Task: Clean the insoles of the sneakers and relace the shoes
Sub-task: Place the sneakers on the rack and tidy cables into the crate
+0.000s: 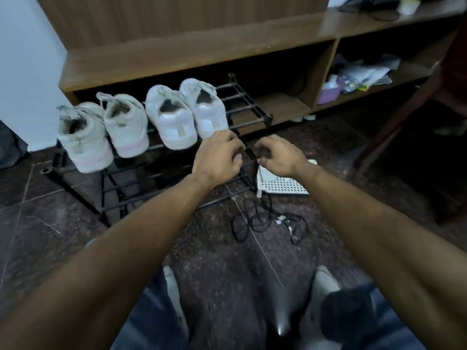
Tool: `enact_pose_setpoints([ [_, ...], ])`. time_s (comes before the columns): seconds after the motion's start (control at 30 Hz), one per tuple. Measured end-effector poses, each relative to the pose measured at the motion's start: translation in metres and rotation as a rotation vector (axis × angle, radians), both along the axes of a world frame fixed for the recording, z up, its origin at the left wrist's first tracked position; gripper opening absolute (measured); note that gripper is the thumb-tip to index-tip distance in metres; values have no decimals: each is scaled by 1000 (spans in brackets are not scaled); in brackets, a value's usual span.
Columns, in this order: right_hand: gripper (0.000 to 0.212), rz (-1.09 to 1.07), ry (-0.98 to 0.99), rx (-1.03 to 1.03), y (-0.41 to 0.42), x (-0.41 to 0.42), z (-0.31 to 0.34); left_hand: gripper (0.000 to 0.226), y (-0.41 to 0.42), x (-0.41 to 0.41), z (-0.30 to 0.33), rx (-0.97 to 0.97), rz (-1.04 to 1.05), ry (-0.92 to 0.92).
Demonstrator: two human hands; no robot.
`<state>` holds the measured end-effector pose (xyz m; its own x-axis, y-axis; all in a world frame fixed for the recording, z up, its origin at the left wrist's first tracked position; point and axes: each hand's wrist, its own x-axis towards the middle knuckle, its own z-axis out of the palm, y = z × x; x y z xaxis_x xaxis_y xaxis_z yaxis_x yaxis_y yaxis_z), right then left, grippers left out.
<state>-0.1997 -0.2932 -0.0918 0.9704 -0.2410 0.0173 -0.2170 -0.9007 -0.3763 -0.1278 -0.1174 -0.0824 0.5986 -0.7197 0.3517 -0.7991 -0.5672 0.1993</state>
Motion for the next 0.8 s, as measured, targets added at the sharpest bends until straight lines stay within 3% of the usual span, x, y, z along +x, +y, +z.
enact_pose_setpoints([
  [0.2, 34, -158, 307, 136, -32, -85, -78, 24, -37, -53, -59, 336, -39, 296],
  [0.3, 12, -184, 423, 210, -46, -101, -118, 17, -43, -68, -95, 406, 22, 434],
  [0.37, 10, -186, 487, 215, -53, -101, -145, 16, -43, -71, -124, 434, 56, 520],
  [0.67, 34, -141, 637, 200, -61, -51, -256, 26, -59, -33, -252, 515, 323, 816],
  [0.8, 55, -132, 593, 180, -58, -13, -281, 30, -69, -19, -290, 554, 339, 875],
])
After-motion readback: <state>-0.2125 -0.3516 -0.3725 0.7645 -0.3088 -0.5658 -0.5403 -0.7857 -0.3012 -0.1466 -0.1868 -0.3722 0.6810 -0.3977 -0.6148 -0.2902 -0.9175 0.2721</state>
